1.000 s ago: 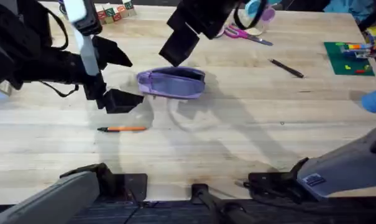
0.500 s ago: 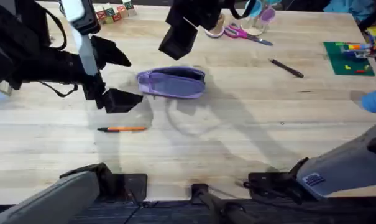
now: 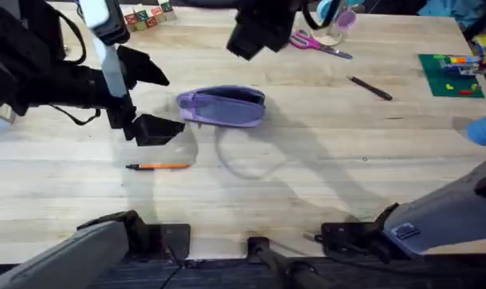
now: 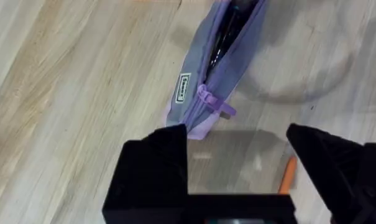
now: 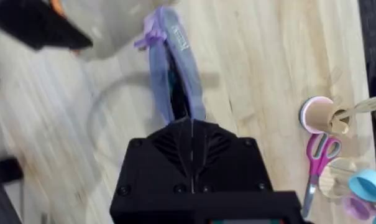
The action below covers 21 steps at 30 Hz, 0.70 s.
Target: Unzip the bag, pick up the pens from the table one at a time and place them inside, then zip the bag closed.
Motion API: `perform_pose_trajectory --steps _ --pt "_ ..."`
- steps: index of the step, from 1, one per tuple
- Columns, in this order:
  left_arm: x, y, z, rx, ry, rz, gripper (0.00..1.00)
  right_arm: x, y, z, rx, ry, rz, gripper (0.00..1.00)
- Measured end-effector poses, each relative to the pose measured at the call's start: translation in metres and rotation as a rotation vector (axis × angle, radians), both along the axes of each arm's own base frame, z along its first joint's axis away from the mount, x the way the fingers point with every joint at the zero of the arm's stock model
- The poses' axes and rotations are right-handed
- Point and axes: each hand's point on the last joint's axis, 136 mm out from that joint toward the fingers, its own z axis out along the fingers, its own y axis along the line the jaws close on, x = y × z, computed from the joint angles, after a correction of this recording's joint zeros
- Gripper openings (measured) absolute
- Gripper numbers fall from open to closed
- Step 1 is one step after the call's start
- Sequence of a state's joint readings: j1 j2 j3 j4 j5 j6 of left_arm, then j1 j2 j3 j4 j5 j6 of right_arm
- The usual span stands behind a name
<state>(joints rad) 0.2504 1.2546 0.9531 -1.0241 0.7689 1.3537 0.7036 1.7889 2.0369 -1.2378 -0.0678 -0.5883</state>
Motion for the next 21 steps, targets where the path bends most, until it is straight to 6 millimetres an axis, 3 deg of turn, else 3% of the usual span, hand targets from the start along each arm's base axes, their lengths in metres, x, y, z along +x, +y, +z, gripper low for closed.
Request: perform_pose_trajectory --steps 14,21 --pt "0.001 0.0 0.0 0.002 -0.006 0.0 0.994 -0.006 -0.006 -0.011 -0.082 -0.011 0.139 0.032" --pt "0.001 0.0 0.0 0.002 -0.007 0.0 0.993 -0.003 0.012 -0.058 -0.111 0.118 0.209 0.032"
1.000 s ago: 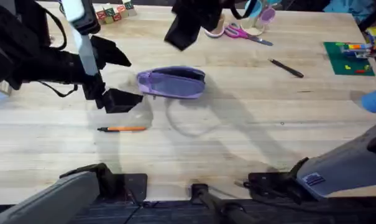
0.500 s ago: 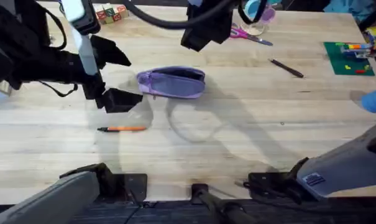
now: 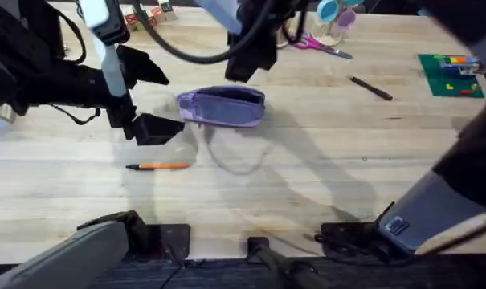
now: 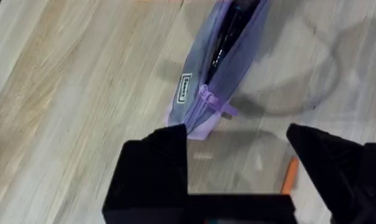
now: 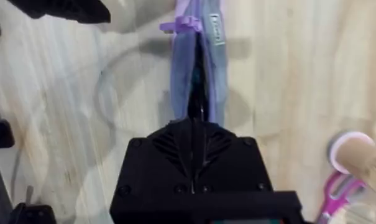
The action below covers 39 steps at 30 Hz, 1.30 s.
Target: Unzip the bag, pick up the pens from the table one at a time and place them inside, then zip the bag closed.
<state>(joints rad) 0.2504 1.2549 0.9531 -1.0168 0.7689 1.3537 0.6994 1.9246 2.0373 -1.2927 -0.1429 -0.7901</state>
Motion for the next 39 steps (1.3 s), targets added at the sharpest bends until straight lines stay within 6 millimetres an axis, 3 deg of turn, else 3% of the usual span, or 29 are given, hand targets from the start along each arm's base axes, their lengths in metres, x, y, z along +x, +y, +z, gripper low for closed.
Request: perform_pose_trajectory --steps 6,18,39 --pt "0.002 0.0 0.001 0.002 -0.009 0.0 0.993 -0.001 0.009 -0.032 -0.023 0.092 0.029 0.032" --pt "0.002 0.001 0.001 0.003 -0.011 0.0 0.994 0.001 0.022 -0.071 -0.027 0.186 0.072 0.033" --pt "0.003 0.001 0.001 0.004 -0.014 0.0 0.993 0.027 0.021 -0.096 0.001 0.203 0.03 0.032"
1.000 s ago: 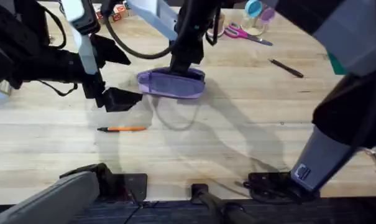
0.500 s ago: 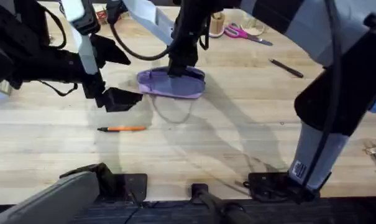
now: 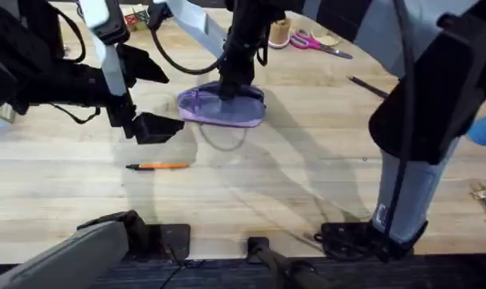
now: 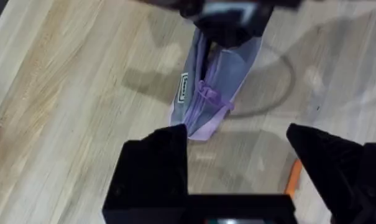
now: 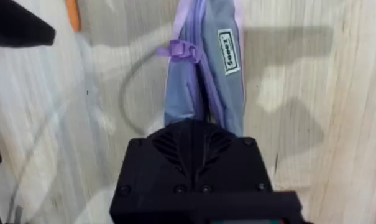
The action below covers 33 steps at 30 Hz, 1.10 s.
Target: Unzip the bag, pick up the pens from the table one at a time and place them inside, then zip the bag closed.
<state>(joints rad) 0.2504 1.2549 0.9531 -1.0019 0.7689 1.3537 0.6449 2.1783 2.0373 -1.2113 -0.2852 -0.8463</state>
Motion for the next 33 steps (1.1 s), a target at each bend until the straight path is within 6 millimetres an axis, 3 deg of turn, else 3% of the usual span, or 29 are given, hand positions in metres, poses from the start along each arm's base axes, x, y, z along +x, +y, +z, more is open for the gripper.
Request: perform_pose_trajectory --steps 10,16,20,25,27,33 --pt "0.0 0.0 0.0 0.0 -0.001 0.0 0.994 0.001 0.001 -0.02 -0.024 0.033 0.0 0.032" --pt "0.0 0.0 0.0 0.0 0.0 0.0 0.994 0.001 0.001 -0.022 -0.026 0.036 0.0 0.046" --pt "0.0 0.0 0.0 0.0 -0.001 0.0 0.993 0.001 0.001 -0.022 -0.027 0.036 -0.001 0.248" --pt "0.0 0.0 0.0 0.0 0.0 0.0 0.993 0.001 0.001 -0.022 -0.027 0.036 0.0 0.942" --pt "0.0 0.0 0.0 0.0 -0.001 0.0 0.993 0.001 0.001 -0.023 -0.028 0.038 -0.001 0.991" --pt "0.0 0.0 0.0 0.0 -0.001 0.0 0.992 0.0 0.002 -0.023 -0.03 0.044 -0.014 0.995"
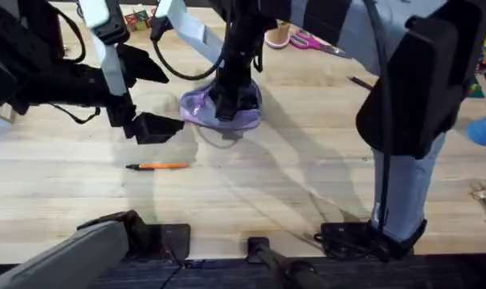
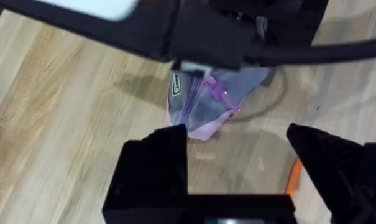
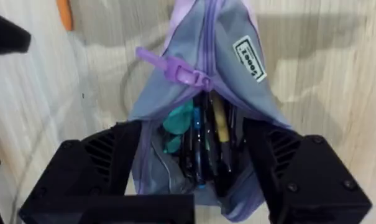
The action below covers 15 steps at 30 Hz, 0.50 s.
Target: Unzip the bag, pick up the pens from the table one at a time and place them inside, then zip the bag closed.
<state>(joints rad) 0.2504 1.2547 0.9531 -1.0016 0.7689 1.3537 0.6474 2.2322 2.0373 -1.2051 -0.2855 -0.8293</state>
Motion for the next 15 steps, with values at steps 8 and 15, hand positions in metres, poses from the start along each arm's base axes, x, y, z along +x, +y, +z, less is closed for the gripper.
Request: perform_pose_trajectory --steps 8,15 --pt "0.0 0.0 0.0 0.0 0.0 0.0 0.993 -0.003 0.0 0.0 -0.008 0.011 -0.008 0.996" --pt "0.0 0.0 0.0 0.0 0.0 0.0 0.993 -0.012 -0.006 0.009 -0.021 0.033 -0.009 0.996"
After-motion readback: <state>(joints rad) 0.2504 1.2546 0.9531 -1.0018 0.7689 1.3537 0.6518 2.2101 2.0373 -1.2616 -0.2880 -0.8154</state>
